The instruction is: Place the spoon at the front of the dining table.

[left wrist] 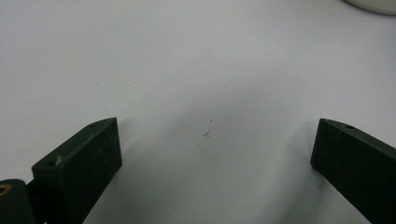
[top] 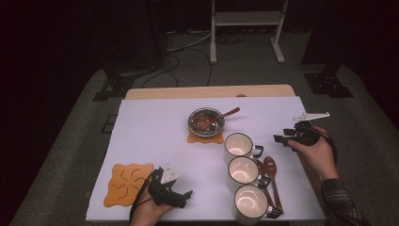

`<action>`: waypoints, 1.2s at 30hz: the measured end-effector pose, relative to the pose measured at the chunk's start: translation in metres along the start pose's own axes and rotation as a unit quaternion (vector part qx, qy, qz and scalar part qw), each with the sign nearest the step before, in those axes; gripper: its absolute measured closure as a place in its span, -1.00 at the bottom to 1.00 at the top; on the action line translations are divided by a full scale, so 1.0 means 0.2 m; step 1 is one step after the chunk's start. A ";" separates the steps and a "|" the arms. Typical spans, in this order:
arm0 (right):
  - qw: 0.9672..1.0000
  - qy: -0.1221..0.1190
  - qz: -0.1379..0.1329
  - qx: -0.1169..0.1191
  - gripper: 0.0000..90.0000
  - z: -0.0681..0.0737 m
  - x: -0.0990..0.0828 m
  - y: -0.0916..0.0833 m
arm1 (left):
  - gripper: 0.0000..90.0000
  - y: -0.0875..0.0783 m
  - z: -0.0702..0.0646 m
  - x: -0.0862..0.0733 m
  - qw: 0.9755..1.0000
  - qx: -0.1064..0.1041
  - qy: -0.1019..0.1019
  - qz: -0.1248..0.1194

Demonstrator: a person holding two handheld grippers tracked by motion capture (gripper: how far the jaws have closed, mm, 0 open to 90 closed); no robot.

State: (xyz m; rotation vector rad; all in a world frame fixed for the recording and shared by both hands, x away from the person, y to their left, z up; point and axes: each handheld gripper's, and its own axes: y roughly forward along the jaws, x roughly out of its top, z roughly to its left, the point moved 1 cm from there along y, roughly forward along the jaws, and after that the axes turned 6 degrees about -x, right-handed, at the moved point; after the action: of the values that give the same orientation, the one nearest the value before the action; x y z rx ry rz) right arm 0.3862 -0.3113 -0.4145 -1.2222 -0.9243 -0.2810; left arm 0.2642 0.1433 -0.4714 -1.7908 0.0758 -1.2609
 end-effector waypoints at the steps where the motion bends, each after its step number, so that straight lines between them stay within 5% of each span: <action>1: 1.000 -0.001 0.000 -0.001 -0.08 0.00 0.00 0.00 | -0.99 0.00 0.00 0.00 1.000 0.000 0.000 0.000; 36: 0.999 0.016 0.036 -0.031 -0.09 -0.09 -0.20 -0.04 | -0.99 0.00 0.00 0.00 1.000 0.000 -0.001 -0.001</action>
State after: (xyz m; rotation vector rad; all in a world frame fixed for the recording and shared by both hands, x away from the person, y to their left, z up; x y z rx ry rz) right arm 0.3643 -0.3421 -0.4395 -1.3024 -0.8471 -0.2718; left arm 0.2642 0.1432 -0.4714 -1.7920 0.0741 -1.2607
